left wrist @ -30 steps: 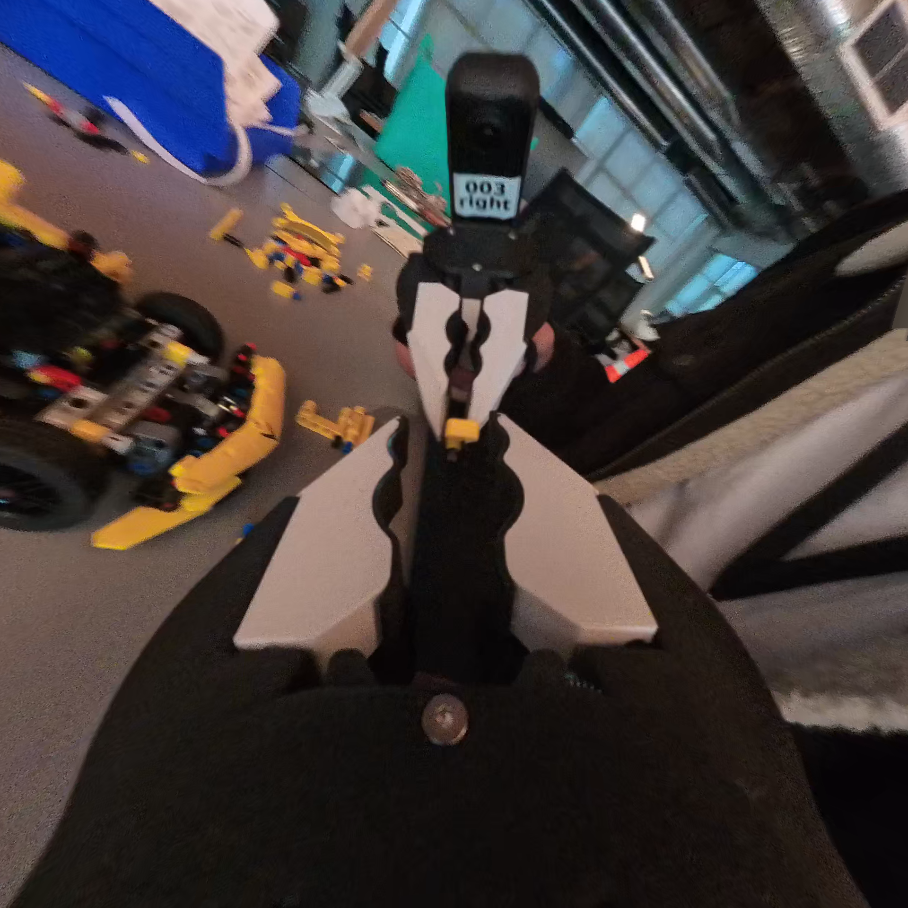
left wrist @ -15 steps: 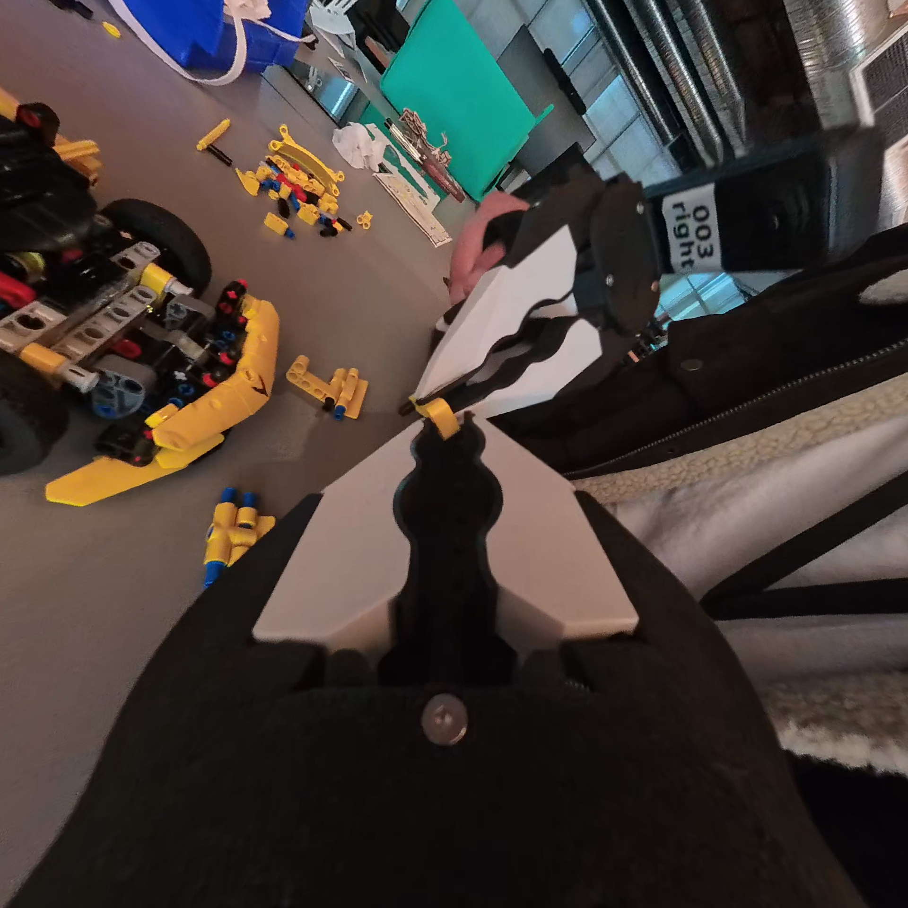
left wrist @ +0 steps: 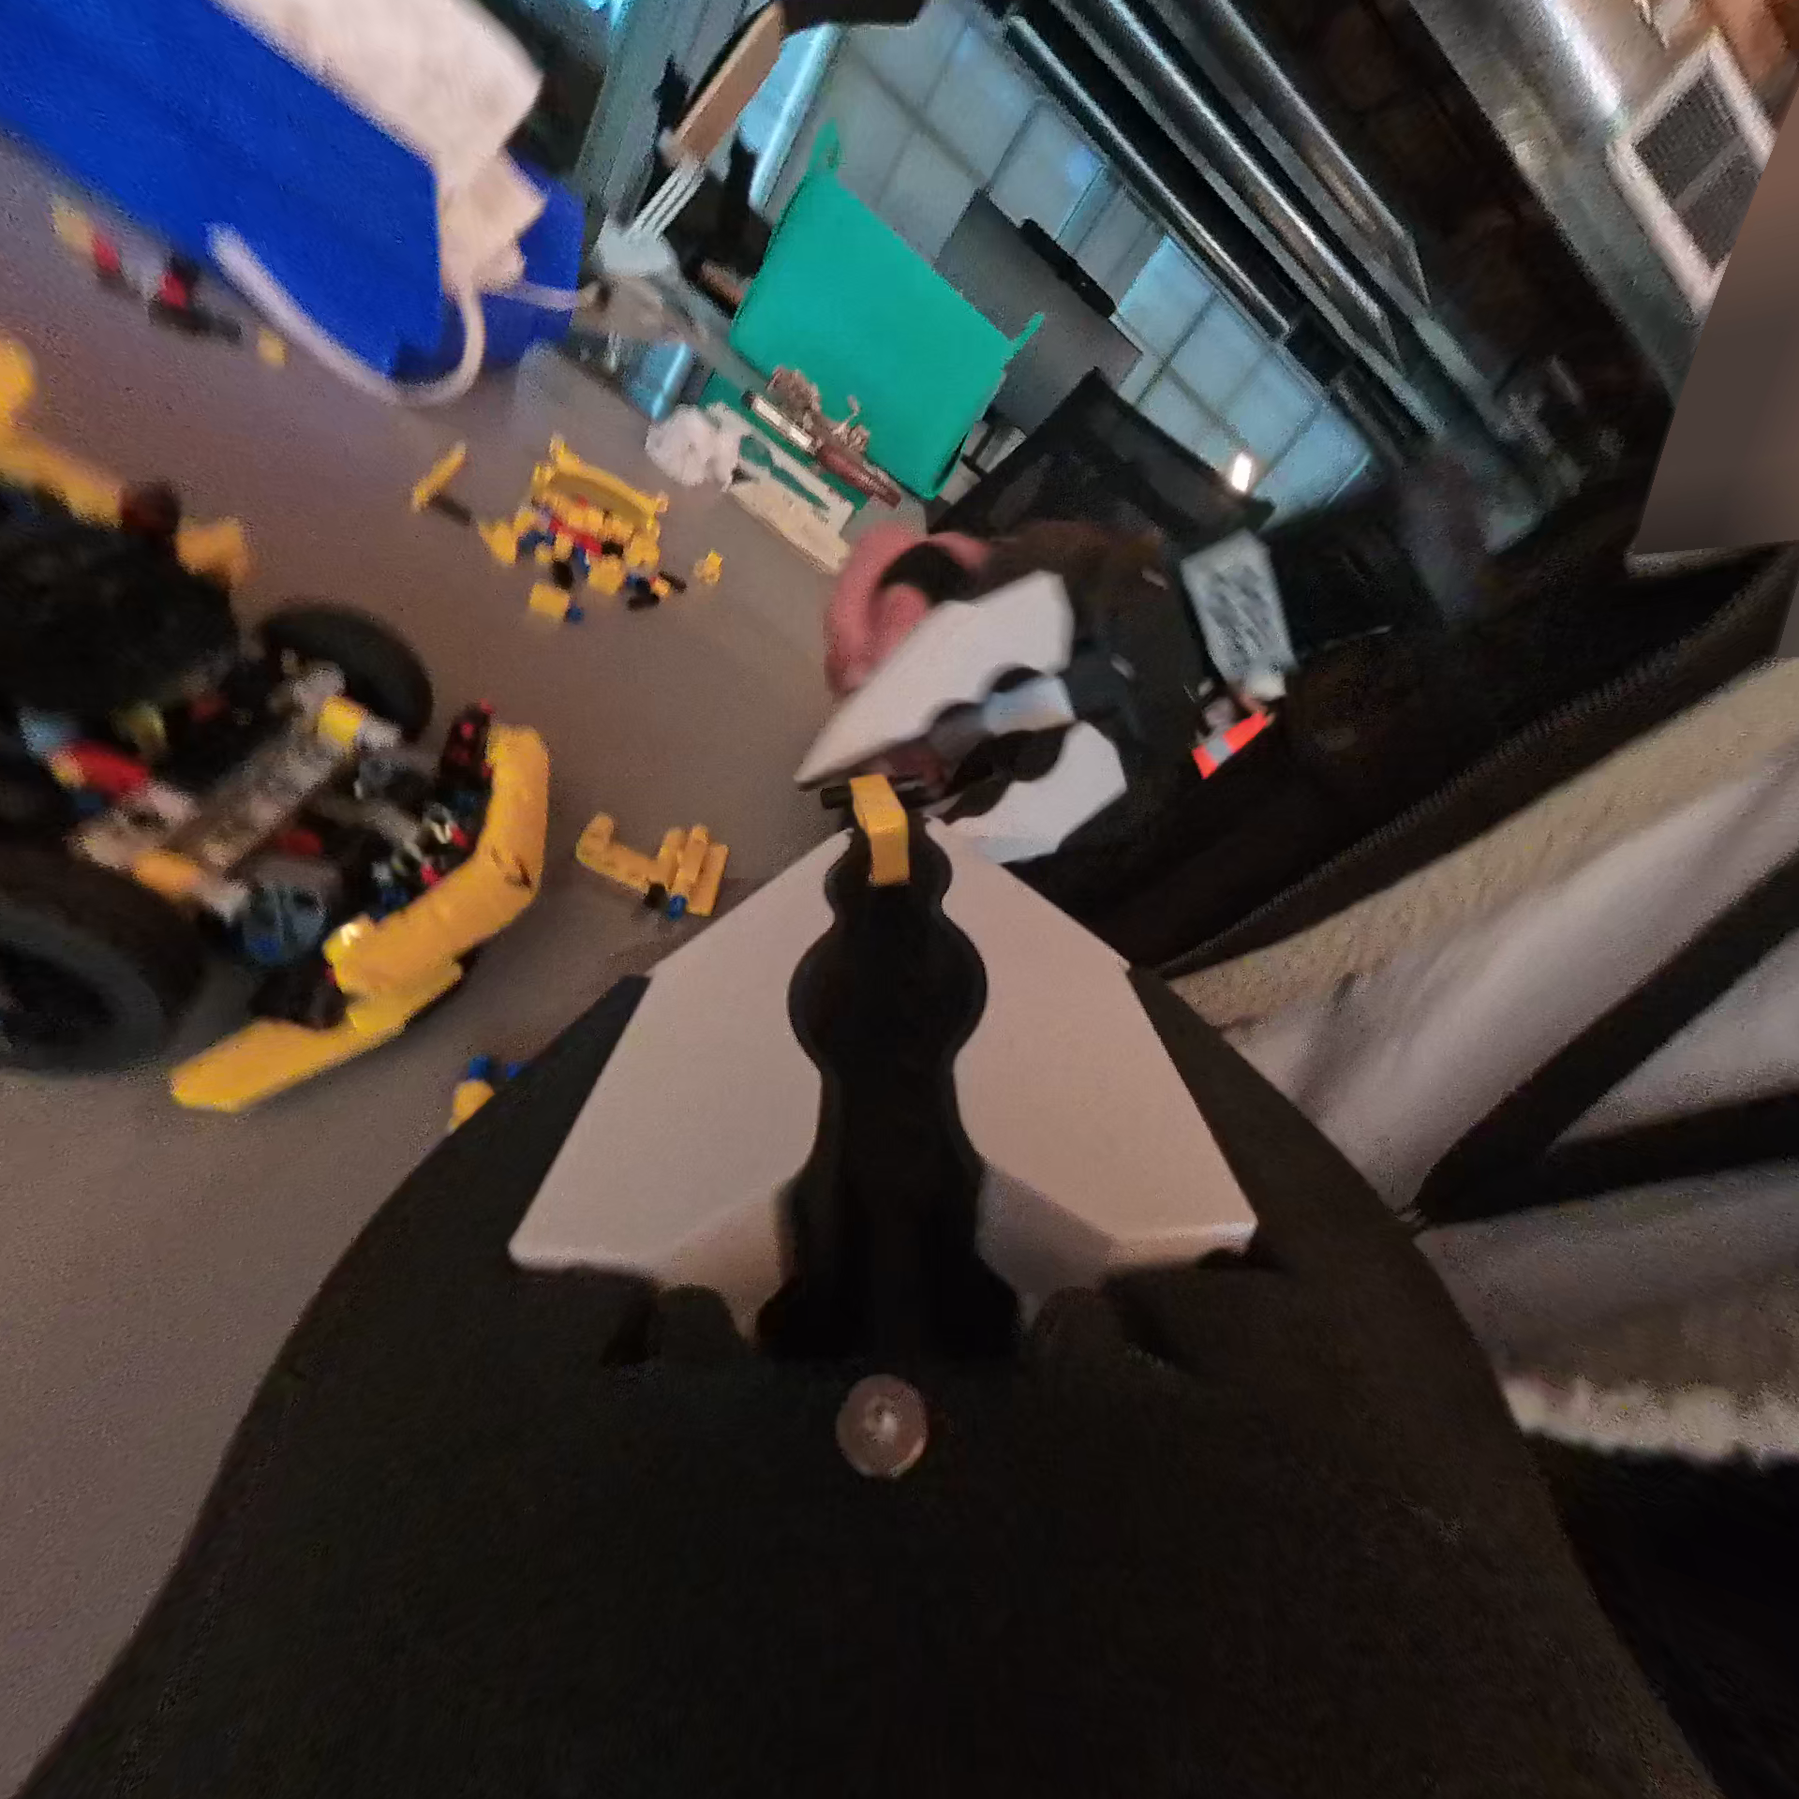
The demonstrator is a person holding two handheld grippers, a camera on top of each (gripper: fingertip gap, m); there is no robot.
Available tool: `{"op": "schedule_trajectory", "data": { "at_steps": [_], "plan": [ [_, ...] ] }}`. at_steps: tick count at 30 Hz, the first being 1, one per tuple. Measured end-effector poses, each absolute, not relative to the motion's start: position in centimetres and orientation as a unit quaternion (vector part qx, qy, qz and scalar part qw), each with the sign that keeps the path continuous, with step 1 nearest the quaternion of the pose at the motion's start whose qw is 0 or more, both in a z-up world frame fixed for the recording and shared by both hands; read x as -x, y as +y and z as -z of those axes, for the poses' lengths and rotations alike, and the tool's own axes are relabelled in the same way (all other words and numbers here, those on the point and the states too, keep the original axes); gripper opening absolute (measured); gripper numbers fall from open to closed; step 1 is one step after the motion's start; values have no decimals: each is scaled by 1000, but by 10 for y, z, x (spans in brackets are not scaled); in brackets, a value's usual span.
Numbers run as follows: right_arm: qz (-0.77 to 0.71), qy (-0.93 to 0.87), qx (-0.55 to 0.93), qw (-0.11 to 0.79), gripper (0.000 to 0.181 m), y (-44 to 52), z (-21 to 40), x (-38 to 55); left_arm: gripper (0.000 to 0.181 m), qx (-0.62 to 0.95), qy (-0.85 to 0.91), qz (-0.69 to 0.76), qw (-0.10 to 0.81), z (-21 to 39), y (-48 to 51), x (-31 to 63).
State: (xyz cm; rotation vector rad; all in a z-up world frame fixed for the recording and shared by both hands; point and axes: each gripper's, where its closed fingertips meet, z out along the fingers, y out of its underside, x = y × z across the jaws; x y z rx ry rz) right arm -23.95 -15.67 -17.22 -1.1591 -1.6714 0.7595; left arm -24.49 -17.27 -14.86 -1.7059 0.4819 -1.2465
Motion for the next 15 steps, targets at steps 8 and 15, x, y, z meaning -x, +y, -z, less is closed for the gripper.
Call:
{"op": "schedule_trajectory", "data": {
  "at_steps": [8, 15],
  "plan": [
    [-722, -482, 475, 145, 53, -187, 126, 214, 7, 650, 338, 419, 536, 140, -201, 231],
    [-592, -584, 524, 184, 34, -191, 171, 224, 7, 679, 369, 339, 537, 160, -194, 230]
  ]
}}
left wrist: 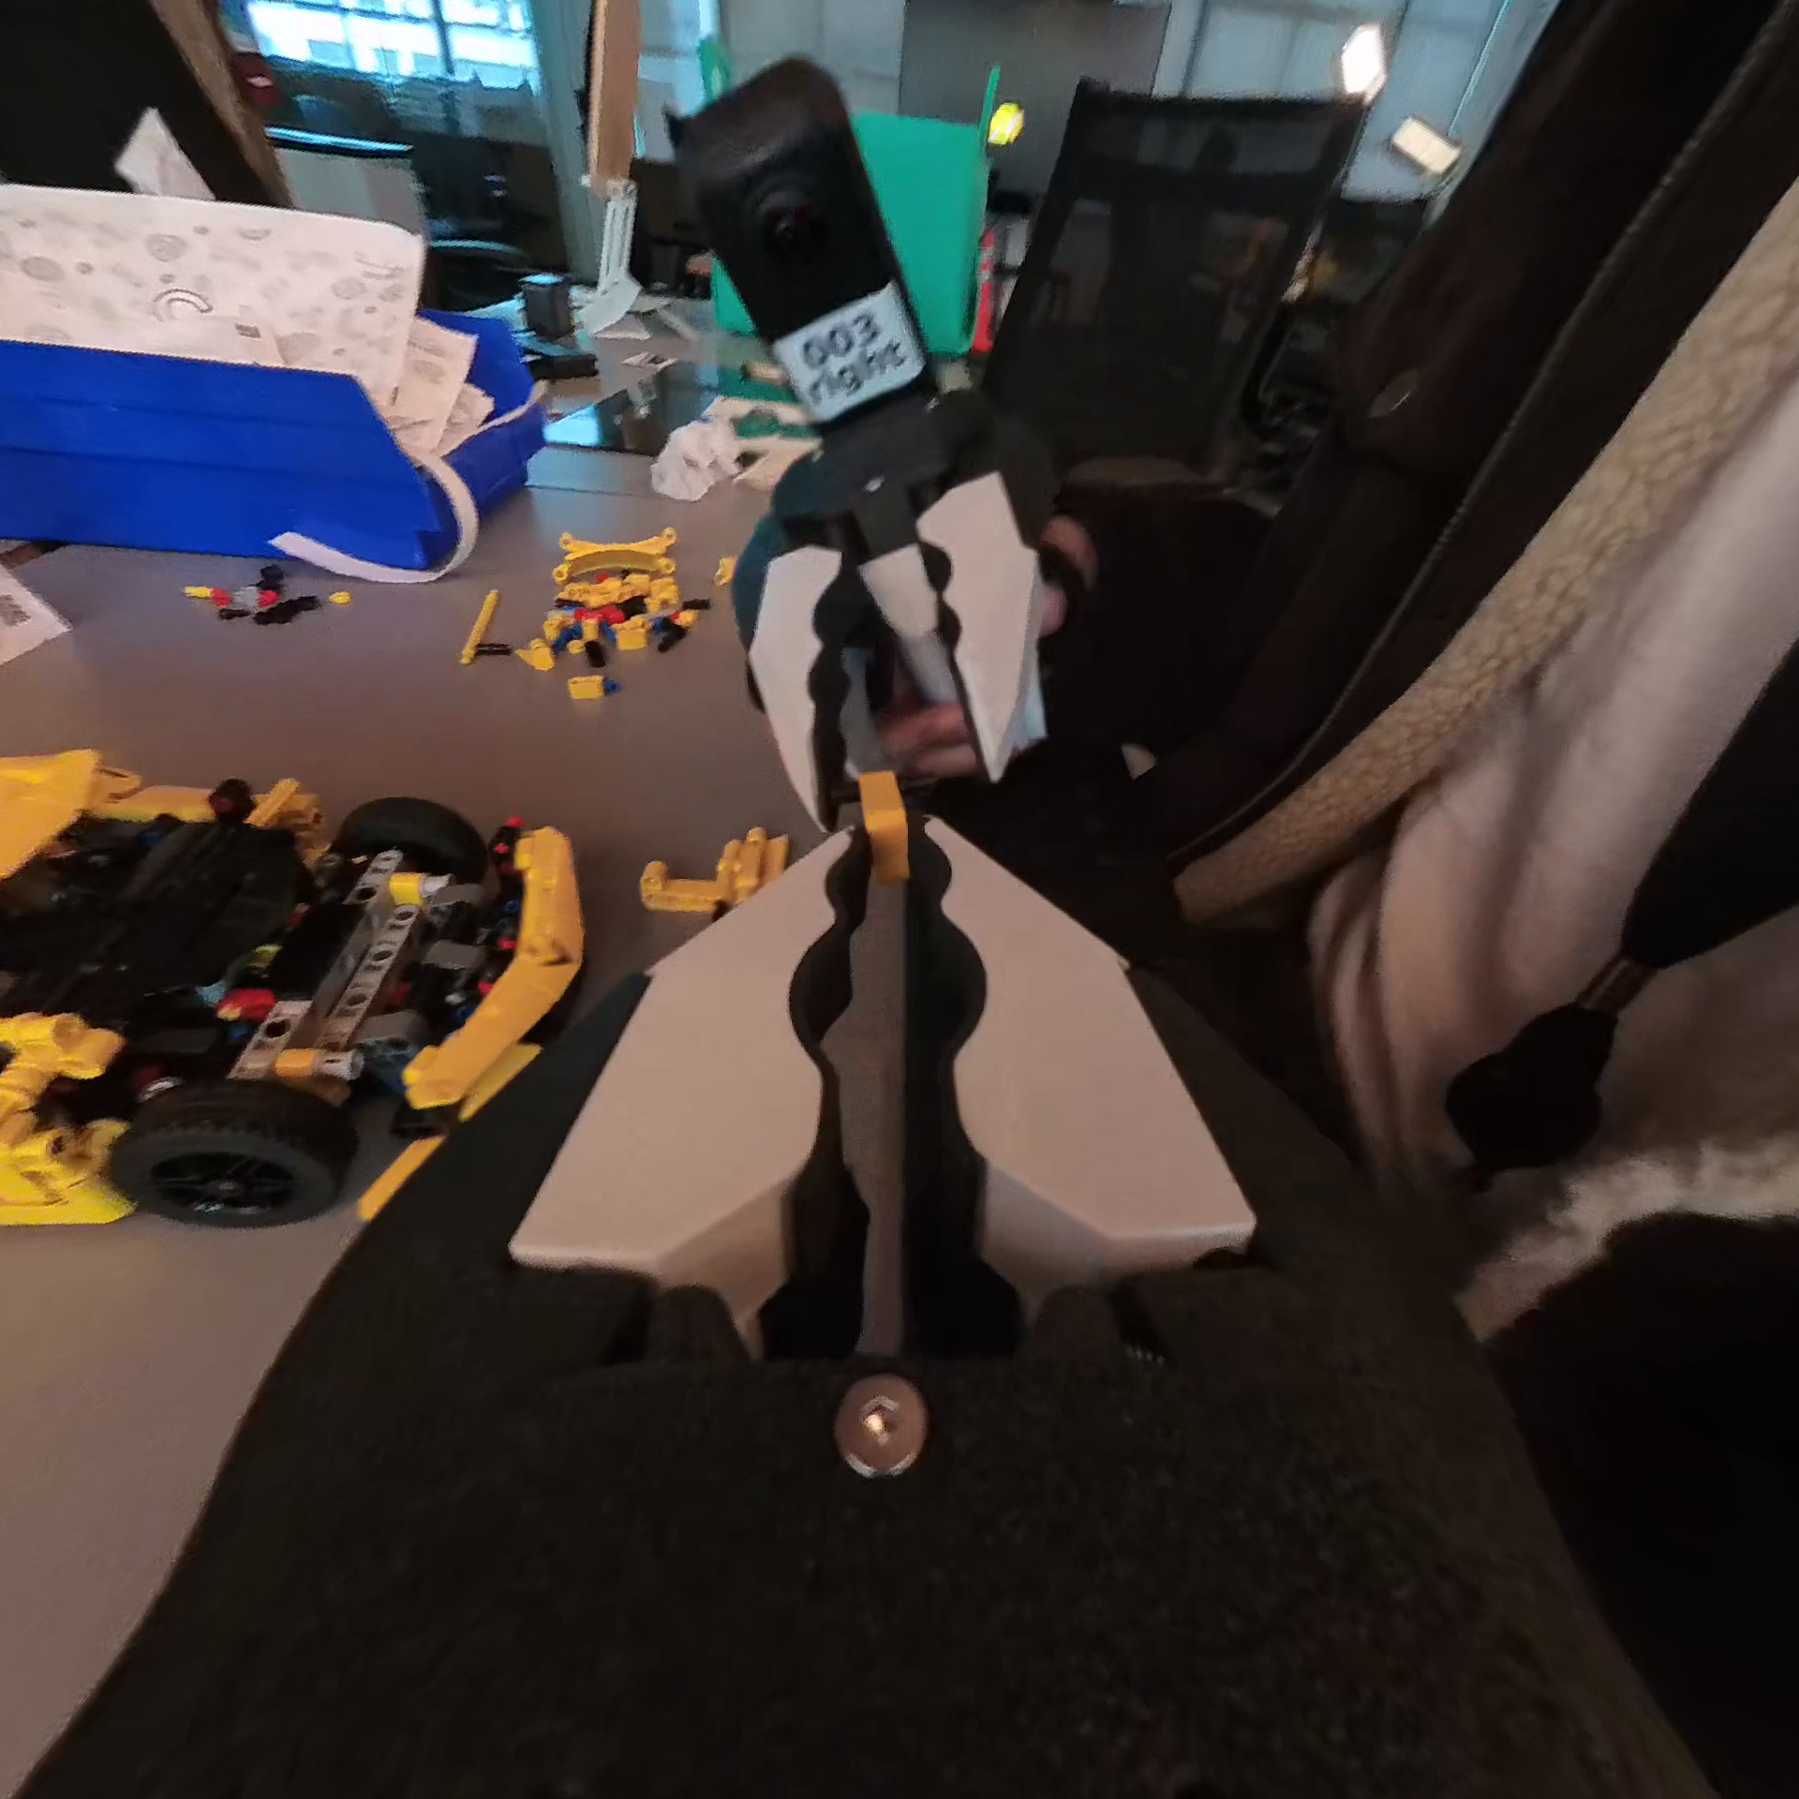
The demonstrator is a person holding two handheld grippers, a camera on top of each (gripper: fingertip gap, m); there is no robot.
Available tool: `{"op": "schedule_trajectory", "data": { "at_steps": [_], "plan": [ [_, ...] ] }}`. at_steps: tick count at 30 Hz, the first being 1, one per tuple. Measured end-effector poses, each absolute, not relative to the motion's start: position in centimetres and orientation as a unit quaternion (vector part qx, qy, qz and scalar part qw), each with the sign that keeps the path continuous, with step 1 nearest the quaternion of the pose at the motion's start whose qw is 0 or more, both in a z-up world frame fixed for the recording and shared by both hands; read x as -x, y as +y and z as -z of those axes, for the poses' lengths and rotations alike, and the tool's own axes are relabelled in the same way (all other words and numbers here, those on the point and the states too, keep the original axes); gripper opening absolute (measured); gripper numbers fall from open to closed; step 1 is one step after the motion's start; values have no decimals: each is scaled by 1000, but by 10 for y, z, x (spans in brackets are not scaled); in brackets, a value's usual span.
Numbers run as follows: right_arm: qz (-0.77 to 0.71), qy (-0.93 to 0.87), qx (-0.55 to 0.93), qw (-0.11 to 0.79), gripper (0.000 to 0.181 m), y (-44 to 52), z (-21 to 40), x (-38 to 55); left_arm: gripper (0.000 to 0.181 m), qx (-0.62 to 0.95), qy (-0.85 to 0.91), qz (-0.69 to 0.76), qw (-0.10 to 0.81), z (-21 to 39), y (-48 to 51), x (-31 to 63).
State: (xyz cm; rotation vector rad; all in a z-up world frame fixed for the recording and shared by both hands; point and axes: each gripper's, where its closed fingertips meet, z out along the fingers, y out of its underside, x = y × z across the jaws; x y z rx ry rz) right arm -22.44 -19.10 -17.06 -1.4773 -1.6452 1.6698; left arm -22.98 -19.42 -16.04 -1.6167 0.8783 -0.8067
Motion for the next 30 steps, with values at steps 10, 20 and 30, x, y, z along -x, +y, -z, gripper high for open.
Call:
{"op": "schedule_trajectory", "data": {
  "at_steps": [10, 20, 30],
  "plan": [
    [-368, -739, 508, 245, 19, -186, 202, 224, 7, 688, 454, 209, 527, 190, -197, 220],
    [-294, -776, 482, 281, 15, -182, 205, 226, 7, 689, 456, 183, 533, 191, -194, 222],
    [-365, -725, 519, 268, 11, -177, 206, 232, 7, 698, 441, 158, 541, 191, -186, 228]
  ]
}}
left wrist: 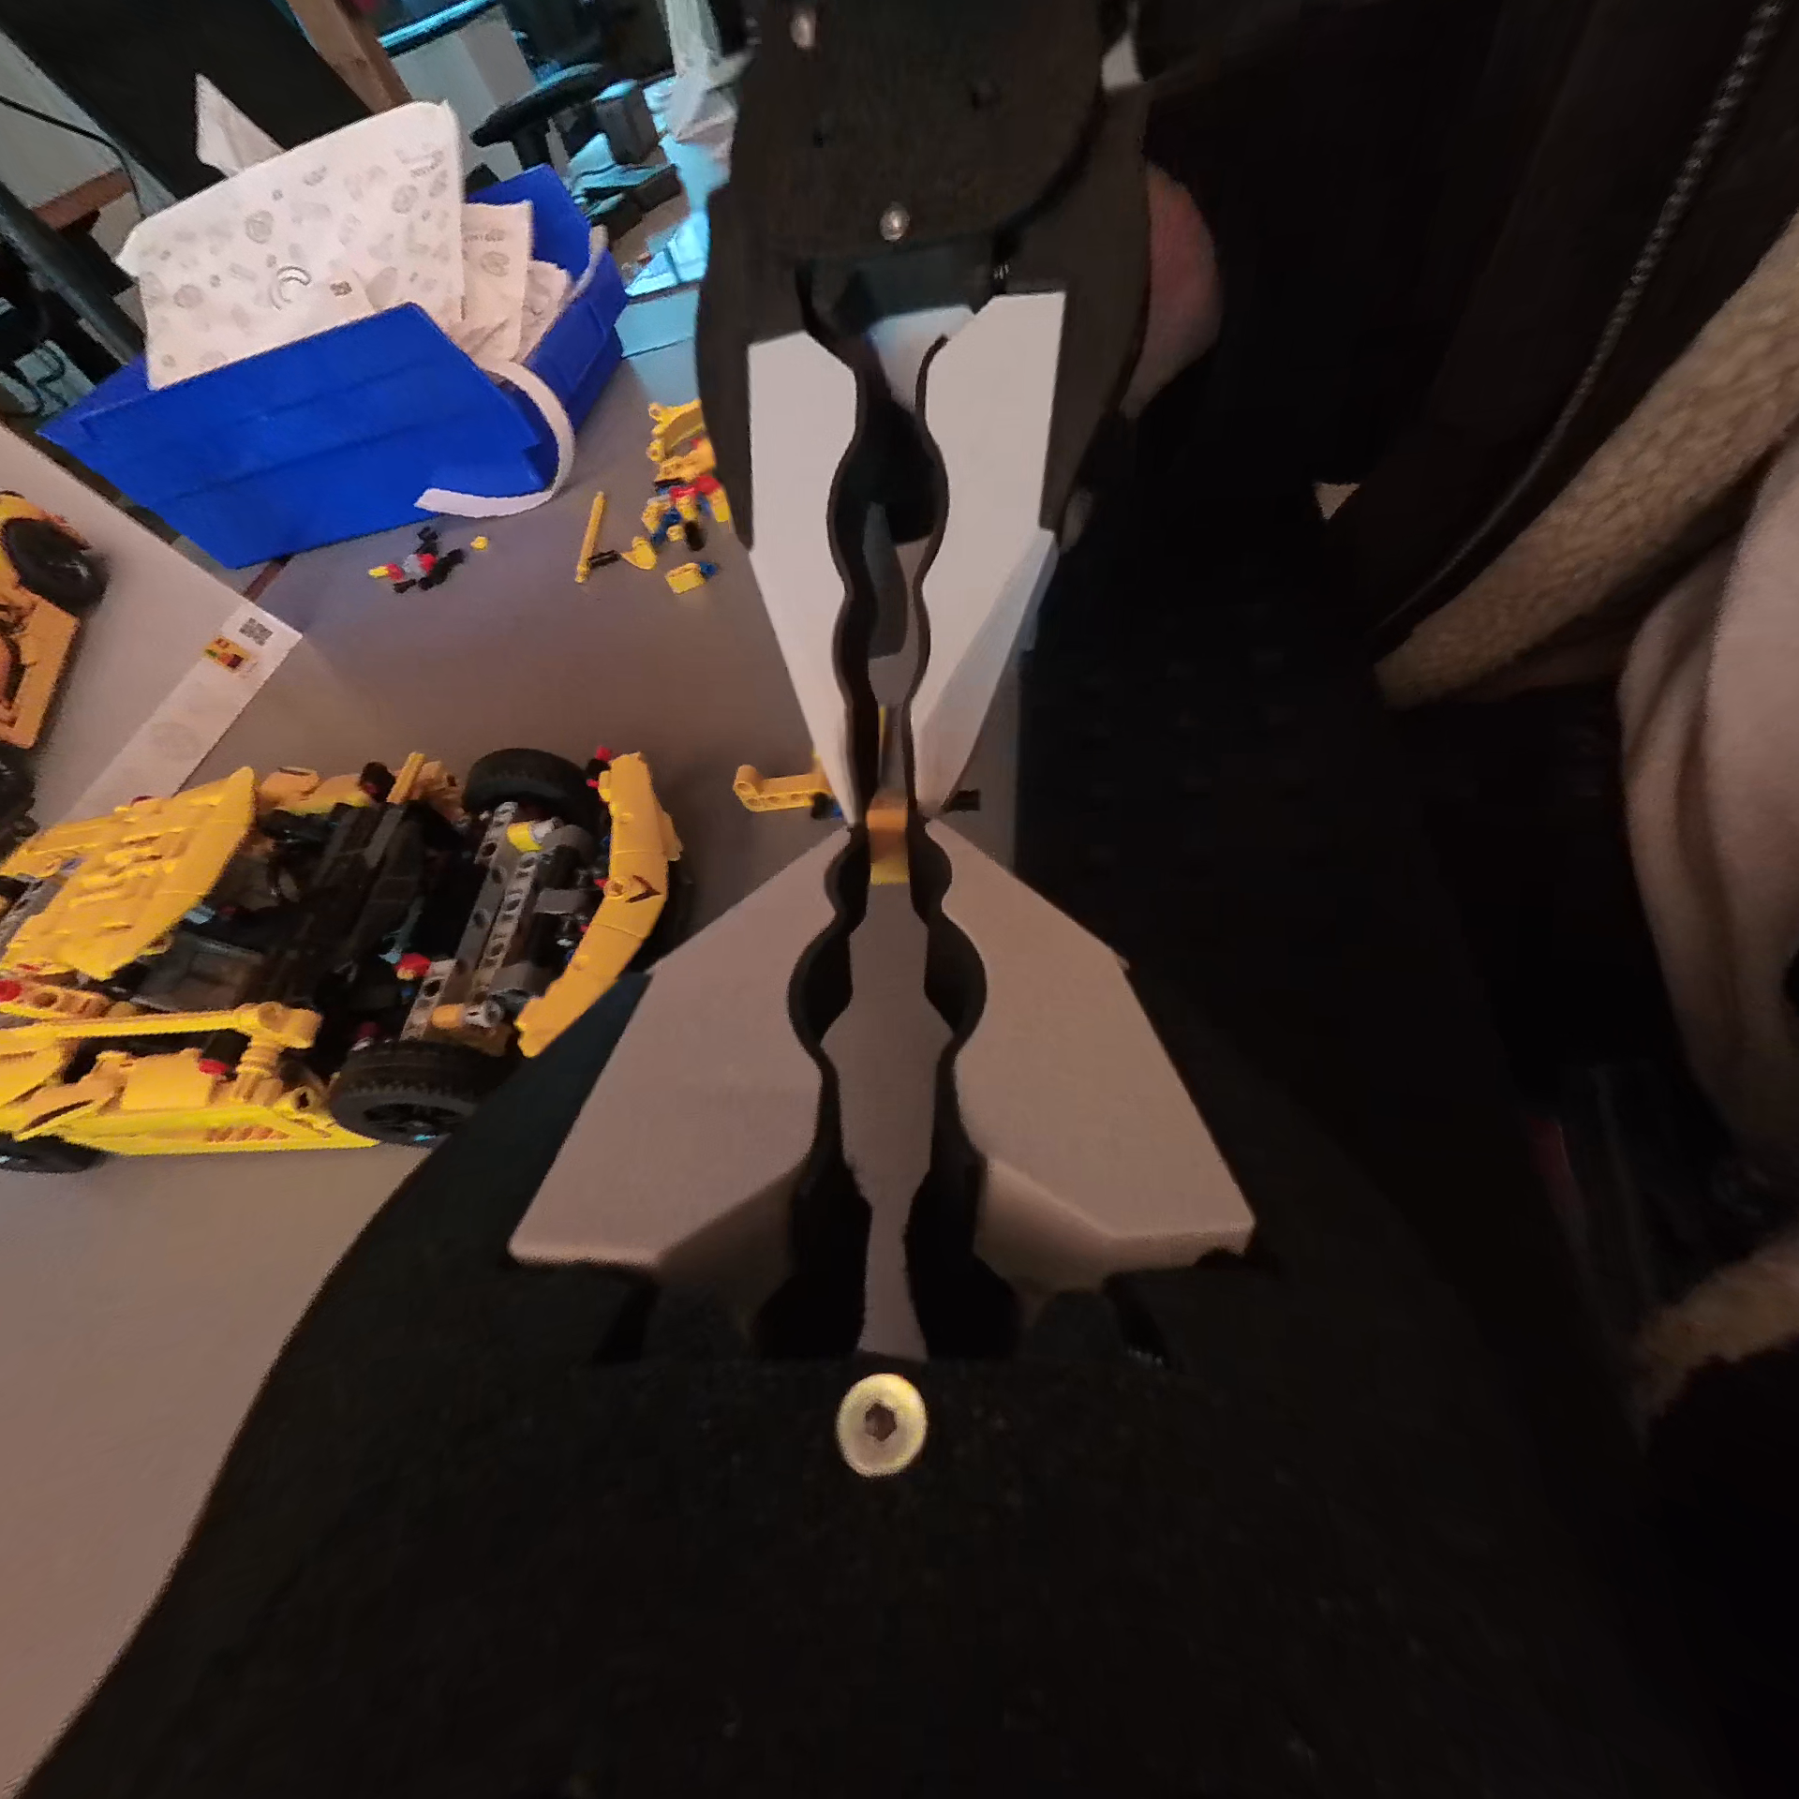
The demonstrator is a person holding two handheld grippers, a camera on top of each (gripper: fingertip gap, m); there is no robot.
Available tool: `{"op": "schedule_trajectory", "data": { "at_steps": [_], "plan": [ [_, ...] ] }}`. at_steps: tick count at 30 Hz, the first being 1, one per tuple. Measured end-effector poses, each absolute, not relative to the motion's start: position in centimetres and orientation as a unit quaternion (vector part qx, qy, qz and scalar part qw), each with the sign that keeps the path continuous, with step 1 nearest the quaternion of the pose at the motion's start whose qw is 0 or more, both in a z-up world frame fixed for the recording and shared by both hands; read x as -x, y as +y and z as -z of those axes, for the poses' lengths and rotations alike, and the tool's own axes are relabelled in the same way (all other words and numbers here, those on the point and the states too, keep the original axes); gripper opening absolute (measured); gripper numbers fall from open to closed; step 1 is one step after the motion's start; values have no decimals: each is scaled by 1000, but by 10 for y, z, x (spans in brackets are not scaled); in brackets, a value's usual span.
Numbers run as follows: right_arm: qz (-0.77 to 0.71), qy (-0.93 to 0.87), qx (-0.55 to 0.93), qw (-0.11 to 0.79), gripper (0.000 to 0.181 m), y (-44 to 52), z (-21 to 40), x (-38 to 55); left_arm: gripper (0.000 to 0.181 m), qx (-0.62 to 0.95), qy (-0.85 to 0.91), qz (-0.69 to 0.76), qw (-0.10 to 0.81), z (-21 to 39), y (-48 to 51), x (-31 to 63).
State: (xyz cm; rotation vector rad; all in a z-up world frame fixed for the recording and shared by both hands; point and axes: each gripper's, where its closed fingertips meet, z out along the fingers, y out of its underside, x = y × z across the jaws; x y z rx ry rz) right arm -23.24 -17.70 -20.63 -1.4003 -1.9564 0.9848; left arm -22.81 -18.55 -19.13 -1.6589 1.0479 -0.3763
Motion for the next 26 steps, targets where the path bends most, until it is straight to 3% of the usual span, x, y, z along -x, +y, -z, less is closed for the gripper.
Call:
{"op": "schedule_trajectory", "data": {
  "at_steps": [1, 3, 4, 6, 9, 11, 12, 15, 25, 26],
  "plan": [
    [-384, -706, 527, 276, 14, -173, 202, 235, 7, 699, 430, 152, 551, 188, -182, 232],
    [-394, -676, 553, 286, 40, -163, 200, 237, 7, 707, 393, 125, 575, 180, -171, 245],
    [-386, -666, 572, 283, 41, -158, 204, 237, 7, 711, 375, 116, 583, 177, -166, 251],
    [-384, -633, 615, 271, 37, -151, 210, 242, 7, 712, 354, 106, 598, 171, -161, 258],
    [-518, -541, 641, 167, 25, -167, 197, 253, 7, 697, 371, 76, 609, 168, -162, 257],
    [-607, -484, 625, 84, 39, -176, 182, 253, 7, 690, 389, 44, 609, 170, -162, 257],
    [-613, -472, 629, 72, 31, -174, 183, 253, 7, 684, 397, 38, 610, 170, -164, 256],
    [-607, -459, 646, 70, 6, -168, 188, 252, 7, 669, 417, 19, 615, 169, -166, 252],
    [-594, -427, 682, 12, 5, -167, 198, 251, 7, 683, 405, -111, 598, 175, -154, 261],
    [-596, -424, 682, 10, 5, -168, 198, 252, 0, 685, 399, -119, 598, 174, -152, 264]
  ]
}}
